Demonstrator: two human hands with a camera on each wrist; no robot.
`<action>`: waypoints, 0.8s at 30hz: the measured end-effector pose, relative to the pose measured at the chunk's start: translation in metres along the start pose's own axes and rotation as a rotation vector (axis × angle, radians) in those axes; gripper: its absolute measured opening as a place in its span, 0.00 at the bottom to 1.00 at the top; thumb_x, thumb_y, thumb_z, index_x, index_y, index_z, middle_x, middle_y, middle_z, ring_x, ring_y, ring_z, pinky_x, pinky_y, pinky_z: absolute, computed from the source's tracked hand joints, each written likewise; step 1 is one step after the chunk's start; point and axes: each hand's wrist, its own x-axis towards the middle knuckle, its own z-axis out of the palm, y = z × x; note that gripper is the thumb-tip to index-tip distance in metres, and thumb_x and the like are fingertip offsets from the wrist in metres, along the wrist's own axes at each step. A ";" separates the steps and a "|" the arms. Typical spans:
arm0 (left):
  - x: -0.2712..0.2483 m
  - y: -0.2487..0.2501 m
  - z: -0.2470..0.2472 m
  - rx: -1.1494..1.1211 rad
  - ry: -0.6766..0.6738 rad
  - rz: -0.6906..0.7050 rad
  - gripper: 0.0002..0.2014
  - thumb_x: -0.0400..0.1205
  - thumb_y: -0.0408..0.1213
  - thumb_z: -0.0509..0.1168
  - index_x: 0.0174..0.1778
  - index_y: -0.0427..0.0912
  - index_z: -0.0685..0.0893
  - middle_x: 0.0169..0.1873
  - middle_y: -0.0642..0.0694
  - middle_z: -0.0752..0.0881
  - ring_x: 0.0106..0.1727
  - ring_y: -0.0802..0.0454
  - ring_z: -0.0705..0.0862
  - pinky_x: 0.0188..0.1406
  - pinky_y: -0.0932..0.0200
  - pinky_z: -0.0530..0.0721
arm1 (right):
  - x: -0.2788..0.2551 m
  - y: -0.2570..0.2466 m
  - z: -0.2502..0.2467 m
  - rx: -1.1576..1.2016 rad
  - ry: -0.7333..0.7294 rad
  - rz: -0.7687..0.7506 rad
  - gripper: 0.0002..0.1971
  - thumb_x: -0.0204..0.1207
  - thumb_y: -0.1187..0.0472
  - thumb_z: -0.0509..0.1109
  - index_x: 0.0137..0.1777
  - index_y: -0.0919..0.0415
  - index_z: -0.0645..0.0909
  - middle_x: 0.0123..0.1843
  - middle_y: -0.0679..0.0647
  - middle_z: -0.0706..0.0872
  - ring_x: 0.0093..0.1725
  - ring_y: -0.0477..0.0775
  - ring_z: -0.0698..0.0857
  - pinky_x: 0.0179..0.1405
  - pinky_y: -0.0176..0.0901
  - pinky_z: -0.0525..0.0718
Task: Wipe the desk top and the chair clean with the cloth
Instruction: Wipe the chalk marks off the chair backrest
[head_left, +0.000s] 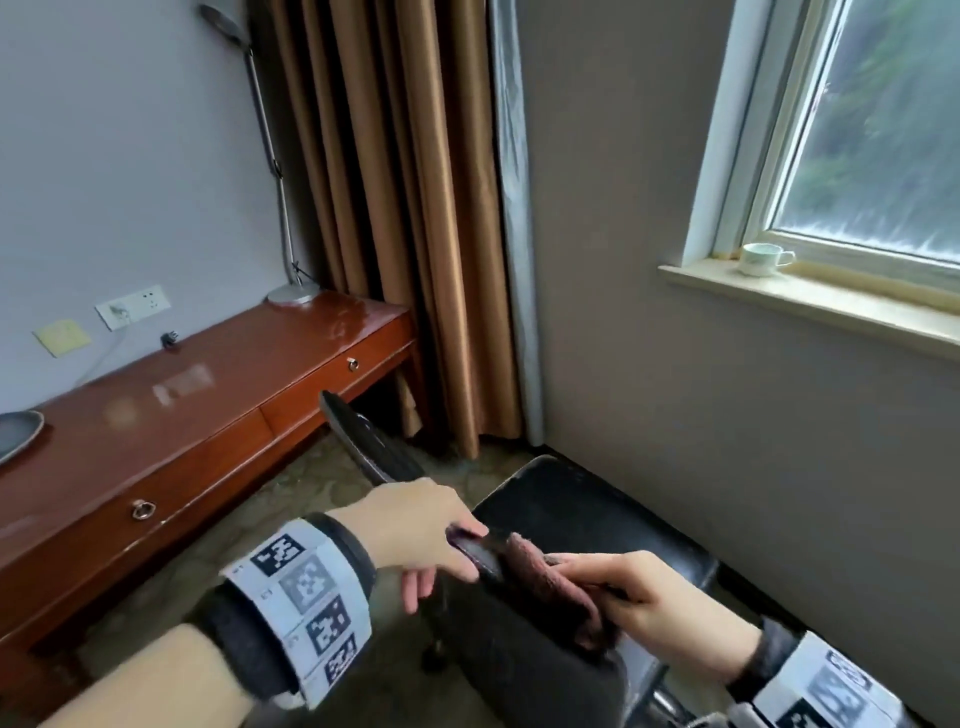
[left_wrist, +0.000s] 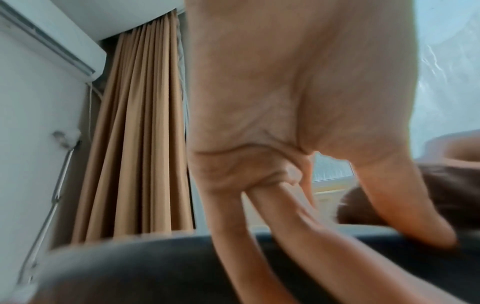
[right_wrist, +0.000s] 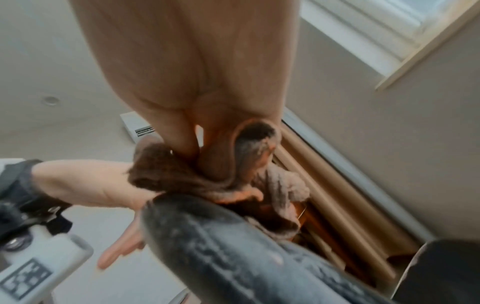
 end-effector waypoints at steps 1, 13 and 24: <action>0.001 -0.001 -0.010 0.172 0.092 0.022 0.24 0.78 0.52 0.67 0.72 0.60 0.75 0.30 0.52 0.87 0.38 0.56 0.90 0.47 0.65 0.82 | -0.012 0.000 -0.007 -0.021 0.018 0.018 0.23 0.75 0.66 0.60 0.60 0.38 0.80 0.62 0.23 0.78 0.67 0.30 0.76 0.66 0.24 0.70; 0.037 0.060 0.004 0.492 0.100 0.151 0.24 0.81 0.63 0.55 0.73 0.65 0.73 0.68 0.52 0.80 0.67 0.48 0.78 0.62 0.58 0.73 | -0.117 0.007 -0.053 -0.728 0.632 0.031 0.18 0.65 0.61 0.60 0.48 0.48 0.89 0.55 0.34 0.84 0.48 0.45 0.88 0.47 0.31 0.81; 0.093 0.189 0.029 0.762 0.158 0.269 0.20 0.89 0.47 0.47 0.75 0.52 0.73 0.66 0.42 0.79 0.67 0.41 0.77 0.60 0.51 0.76 | -0.097 0.078 -0.026 -0.342 1.314 0.298 0.26 0.73 0.79 0.60 0.72 0.66 0.74 0.77 0.57 0.67 0.75 0.56 0.70 0.70 0.16 0.57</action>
